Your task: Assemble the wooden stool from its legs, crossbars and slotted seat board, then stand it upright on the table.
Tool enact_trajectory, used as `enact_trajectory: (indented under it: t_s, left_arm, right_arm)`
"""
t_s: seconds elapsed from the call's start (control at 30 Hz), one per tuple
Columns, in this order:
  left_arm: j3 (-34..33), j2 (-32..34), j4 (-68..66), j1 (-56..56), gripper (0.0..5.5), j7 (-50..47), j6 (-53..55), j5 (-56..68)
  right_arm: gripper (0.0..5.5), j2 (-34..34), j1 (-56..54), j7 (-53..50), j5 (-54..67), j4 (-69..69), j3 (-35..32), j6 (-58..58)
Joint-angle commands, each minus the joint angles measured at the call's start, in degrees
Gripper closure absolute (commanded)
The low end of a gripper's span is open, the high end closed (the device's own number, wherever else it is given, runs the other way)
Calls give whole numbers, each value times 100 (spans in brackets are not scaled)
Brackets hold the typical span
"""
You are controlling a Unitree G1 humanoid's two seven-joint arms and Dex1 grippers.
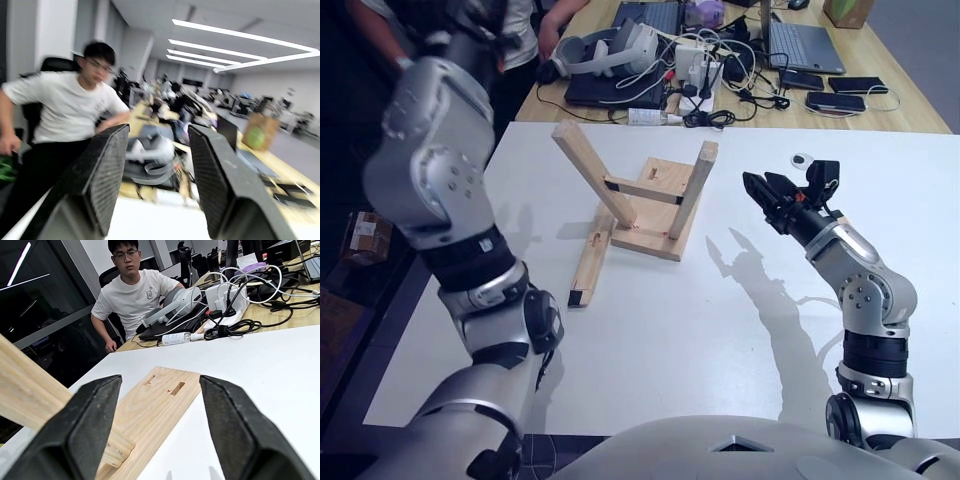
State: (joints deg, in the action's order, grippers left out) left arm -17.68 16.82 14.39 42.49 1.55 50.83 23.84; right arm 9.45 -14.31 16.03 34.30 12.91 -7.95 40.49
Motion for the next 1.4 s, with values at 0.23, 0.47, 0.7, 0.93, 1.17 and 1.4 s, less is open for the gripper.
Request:
enact_trajectory:
  t_s: [0.23,0.47,0.7,0.93,1.17,1.4]
  left_arm:
    - [1351,-123,160,-1968,335,153,1108,-115]
    - [1418,-321,366,-1950,335,450,1199,86]
    - [344,-395,710,-305,335,193,661,409]
    - [1433,-3,336,-1809,335,712,2215,562]
    - [873,-510,303,-1457,335,432,1447,519]
    - [-652,416,234,850,335,210,166,729]
  right_arm:
    - [255,1,109,-115,23,150,35,163]
    - [255,32,100,-158,7,129,-6,186]
    - [255,36,111,-178,12,148,6,180]
    - [255,29,92,-178,-1,119,29,176]
    - [255,19,67,-186,-15,75,38,151]
    - [255,2,112,-198,-7,106,37,146]
